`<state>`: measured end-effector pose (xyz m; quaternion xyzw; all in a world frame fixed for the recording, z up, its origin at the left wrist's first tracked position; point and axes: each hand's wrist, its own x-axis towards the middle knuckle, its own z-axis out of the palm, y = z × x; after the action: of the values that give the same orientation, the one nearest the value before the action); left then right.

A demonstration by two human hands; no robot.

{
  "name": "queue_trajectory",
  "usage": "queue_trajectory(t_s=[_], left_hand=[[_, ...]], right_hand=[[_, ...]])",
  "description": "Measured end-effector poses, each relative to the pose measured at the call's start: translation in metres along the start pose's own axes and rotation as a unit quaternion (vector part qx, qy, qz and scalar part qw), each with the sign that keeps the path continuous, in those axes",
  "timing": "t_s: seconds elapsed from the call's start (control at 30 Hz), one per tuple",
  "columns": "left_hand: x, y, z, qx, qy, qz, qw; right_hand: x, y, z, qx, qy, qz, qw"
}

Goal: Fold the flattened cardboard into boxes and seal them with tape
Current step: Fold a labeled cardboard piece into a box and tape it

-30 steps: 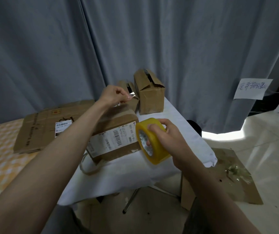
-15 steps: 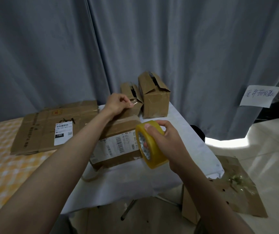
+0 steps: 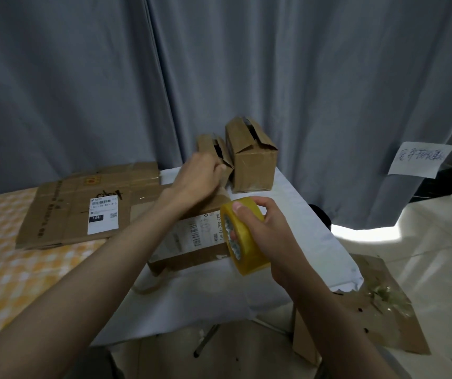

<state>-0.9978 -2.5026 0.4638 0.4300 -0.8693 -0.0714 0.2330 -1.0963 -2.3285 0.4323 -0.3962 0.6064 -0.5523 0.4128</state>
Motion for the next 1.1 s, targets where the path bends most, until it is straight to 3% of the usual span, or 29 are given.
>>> queue_trajectory(t_s=[0.13, 0.27, 0.47, 0.87, 1.0, 1.1], left_hand=[[-0.020, 0.003, 0.008, 0.021, -0.202, 0.011, 0.979], [-0.023, -0.008, 0.010, 0.051, -0.256, 0.027, 0.965], [-0.023, -0.013, 0.015, 0.069, -0.227, 0.029, 0.971], [-0.027, -0.021, 0.019, 0.062, -0.172, 0.031, 0.983], [-0.028, -0.022, 0.023, 0.052, -0.071, 0.041, 0.995], [-0.035, -0.025, 0.023, 0.062, 0.017, 0.108, 0.992]], right_hand=[[-0.003, 0.002, 0.005, 0.027, -0.010, 0.015, 0.999], [-0.011, 0.008, 0.007, 0.026, -0.013, 0.018, 0.999], [-0.020, 0.028, 0.017, 0.034, 0.020, 0.013, 0.999], [-0.010, 0.064, 0.032, 0.026, 0.007, -0.020, 0.999], [-0.003, 0.067, 0.015, -0.016, 0.020, -0.042, 0.999], [0.033, 0.087, -0.014, -0.101, 0.110, -0.073, 0.986]])
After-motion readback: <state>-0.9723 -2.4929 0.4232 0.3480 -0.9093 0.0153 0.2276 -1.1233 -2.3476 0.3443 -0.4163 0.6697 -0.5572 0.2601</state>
